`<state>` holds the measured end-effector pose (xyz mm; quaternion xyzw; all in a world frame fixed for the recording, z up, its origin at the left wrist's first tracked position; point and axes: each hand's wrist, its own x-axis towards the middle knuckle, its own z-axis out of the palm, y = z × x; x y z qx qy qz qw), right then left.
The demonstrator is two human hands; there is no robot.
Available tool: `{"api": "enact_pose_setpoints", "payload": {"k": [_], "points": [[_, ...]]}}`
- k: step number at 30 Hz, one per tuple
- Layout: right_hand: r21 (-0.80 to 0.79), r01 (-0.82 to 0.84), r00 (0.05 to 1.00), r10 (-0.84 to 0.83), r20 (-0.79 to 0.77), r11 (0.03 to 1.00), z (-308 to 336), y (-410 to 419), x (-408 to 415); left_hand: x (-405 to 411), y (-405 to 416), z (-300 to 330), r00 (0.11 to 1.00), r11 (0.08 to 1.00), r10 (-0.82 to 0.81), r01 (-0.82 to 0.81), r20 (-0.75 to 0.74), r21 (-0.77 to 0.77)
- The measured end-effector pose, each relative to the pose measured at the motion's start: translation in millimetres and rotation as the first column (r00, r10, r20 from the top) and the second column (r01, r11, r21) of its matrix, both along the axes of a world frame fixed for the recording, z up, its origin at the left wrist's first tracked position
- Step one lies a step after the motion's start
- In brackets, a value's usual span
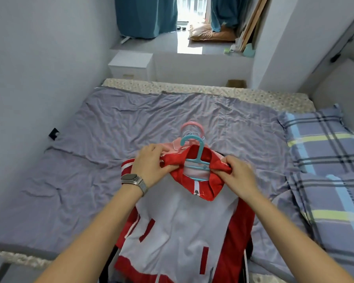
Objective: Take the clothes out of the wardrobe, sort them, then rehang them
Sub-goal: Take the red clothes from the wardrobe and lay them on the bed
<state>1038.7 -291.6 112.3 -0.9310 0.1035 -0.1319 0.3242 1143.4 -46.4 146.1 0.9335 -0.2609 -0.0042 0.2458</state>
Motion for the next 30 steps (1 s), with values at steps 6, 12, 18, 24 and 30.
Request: {"api": "enact_pose_setpoints", "payload": {"k": [6,12,18,24,30], "points": [[-0.052,0.024,0.997,-0.028,-0.077,0.998,-31,-41,90,41,-13,-47,0.986,0.979,0.165,-0.158,0.041,-0.125],[0.079,-0.017,0.950,0.041,-0.309,0.997,-90,-53,170,72,-26,-89,0.966,0.976,0.214,-0.217,-0.144,-0.001],[-0.033,0.060,0.910,-0.068,-0.409,0.998,-160,-59,213,84,-28,-117,0.935,0.961,0.272,-0.275,-0.227,0.020],[0.003,0.078,0.808,-0.061,-0.586,0.997,-203,-66,238,91,-21,-138,0.914,0.950,0.309,-0.306,-0.261,0.054],[0.003,-0.023,0.735,0.019,-0.678,1.000,-221,-47,224,89,-18,-152,0.883,0.947,0.321,-0.303,-0.342,0.107]]}}
